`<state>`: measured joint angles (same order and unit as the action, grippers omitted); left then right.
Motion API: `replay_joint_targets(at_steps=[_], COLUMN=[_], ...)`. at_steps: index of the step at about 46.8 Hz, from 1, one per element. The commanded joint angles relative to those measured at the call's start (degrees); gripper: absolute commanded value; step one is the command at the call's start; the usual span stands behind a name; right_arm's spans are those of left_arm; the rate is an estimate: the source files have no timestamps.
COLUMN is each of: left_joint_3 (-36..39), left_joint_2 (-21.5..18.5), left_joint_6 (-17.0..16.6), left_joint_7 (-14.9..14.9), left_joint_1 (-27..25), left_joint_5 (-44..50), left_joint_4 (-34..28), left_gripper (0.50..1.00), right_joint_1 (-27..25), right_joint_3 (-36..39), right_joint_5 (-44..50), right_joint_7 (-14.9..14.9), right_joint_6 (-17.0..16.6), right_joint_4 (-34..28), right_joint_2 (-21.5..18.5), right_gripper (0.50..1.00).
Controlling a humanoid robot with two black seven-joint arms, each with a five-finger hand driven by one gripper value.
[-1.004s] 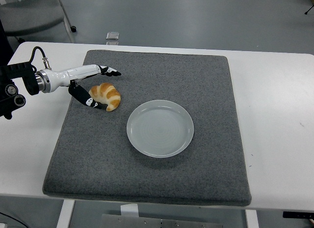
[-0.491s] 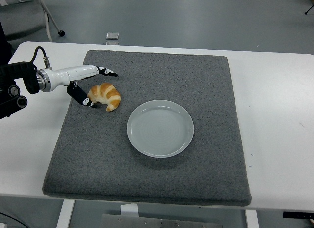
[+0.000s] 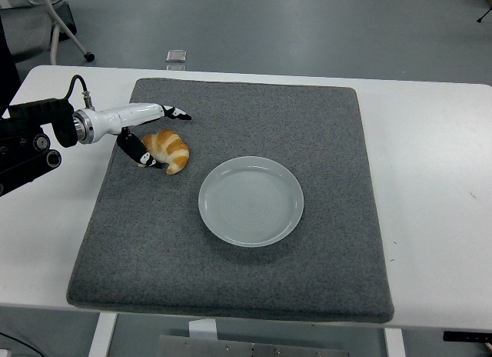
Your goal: Place the bread on the plate
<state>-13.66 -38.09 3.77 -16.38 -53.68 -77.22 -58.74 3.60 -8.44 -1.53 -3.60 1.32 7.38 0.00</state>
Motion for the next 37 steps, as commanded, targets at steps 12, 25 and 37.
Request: replay_joint_targets(at_steps=[12,25,37], left_joint_3=[0.0,0.0,0.0], left_joint_2=[1.4,2.8,3.0], left_joint_6=[-1.0,-1.4,-2.2], left_joint_7=[0.8,1.2,1.4], left_joint_1=[0.1,0.2,0.0], left_joint_5=[-2.8,-5.5,-7.9], left_joint_4=[0.5,1.5,1.5], left_gripper=[0.868,0.742,0.559], right_joint_1=[0.0,0.0,0.0], right_joint_3=[0.0,0.0,0.0], right_joint_5=[0.0,-0.1,0.0], right_joint_7=[0.0,0.0,0.0], right_joint_6=[0.0,0.0,0.0], right_joint_4=[0.0,0.0,0.0], right_joint_2=[0.0,0.0,0.0], right_gripper=[0.93,0.932,0.932])
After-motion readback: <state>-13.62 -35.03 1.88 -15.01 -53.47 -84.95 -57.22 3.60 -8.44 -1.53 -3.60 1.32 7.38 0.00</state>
